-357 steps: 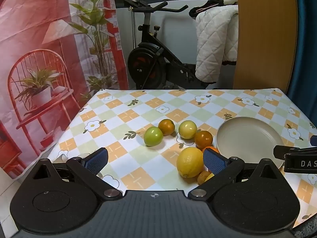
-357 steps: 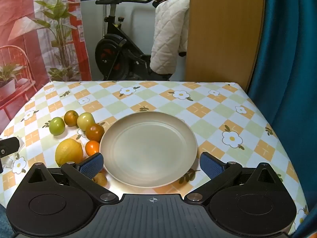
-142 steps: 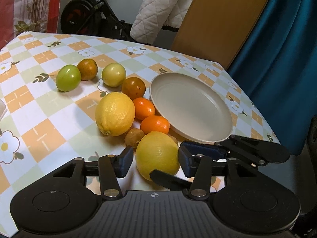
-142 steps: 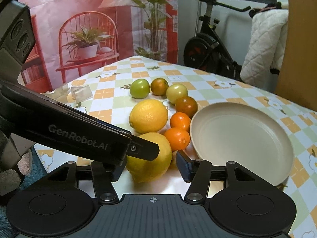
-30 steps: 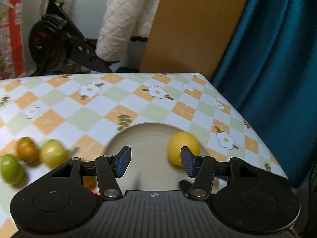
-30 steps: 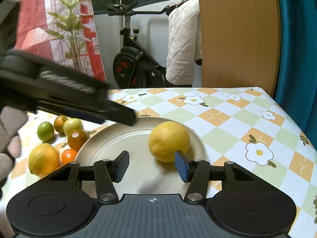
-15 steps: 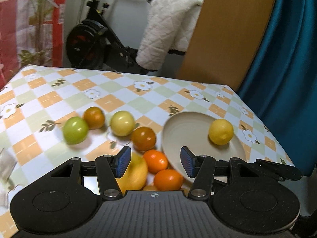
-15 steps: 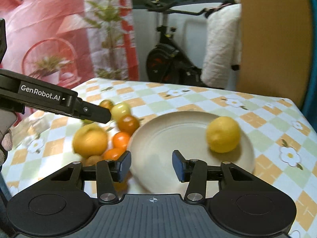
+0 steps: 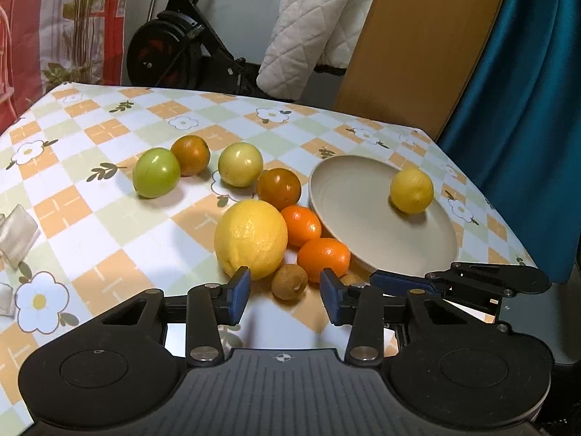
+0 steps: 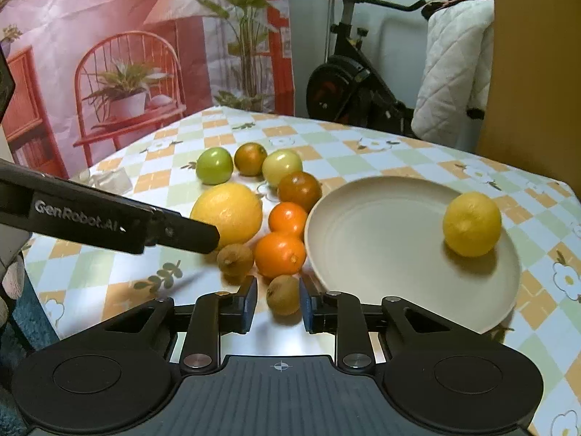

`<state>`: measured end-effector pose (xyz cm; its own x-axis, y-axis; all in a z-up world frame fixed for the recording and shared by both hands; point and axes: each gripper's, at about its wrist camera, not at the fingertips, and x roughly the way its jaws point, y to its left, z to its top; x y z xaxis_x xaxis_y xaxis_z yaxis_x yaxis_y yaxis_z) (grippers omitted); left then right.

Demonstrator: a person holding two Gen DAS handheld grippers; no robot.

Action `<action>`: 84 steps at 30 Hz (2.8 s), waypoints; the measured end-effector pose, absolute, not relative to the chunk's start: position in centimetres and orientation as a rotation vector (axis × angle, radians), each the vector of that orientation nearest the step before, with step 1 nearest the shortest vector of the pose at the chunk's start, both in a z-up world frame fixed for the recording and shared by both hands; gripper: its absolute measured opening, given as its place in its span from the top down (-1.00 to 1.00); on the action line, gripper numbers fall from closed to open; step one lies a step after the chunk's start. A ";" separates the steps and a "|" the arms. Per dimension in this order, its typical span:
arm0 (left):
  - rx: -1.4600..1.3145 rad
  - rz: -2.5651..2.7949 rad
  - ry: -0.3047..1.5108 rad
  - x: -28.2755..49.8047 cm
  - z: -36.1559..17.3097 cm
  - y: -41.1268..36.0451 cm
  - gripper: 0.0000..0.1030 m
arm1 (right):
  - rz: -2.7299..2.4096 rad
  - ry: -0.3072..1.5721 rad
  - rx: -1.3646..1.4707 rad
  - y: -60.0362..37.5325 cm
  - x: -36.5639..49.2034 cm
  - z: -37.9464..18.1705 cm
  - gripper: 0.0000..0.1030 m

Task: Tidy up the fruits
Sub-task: 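Grasp the small brown fruit with the right gripper, then carry the small brown fruit in the right gripper over the plate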

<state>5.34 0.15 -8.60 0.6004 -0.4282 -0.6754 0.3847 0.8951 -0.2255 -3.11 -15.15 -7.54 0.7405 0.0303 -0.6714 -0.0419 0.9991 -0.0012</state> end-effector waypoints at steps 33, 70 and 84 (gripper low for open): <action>0.007 -0.497 0.769 5.7 -10.7 -1.2 0.31 | 0.023 0.746 0.017 -16.1 -2.5 -9.1 0.57; 0.040 -0.498 0.698 4.1 -8.9 -1.4 0.45 | 0.002 0.655 0.028 -16.6 -3.8 -7.4 0.57; 0.068 -0.568 0.679 5.9 -7.1 -5.6 0.45 | -0.174 0.585 0.045 -20.8 -4.3 -7.0 0.57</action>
<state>5.91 -5.57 -7.09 0.6331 -0.4751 -0.6111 0.5181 0.8466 -0.1214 -4.33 -20.84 -7.04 0.8194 -0.1505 -0.5532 0.1762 0.9843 -0.0069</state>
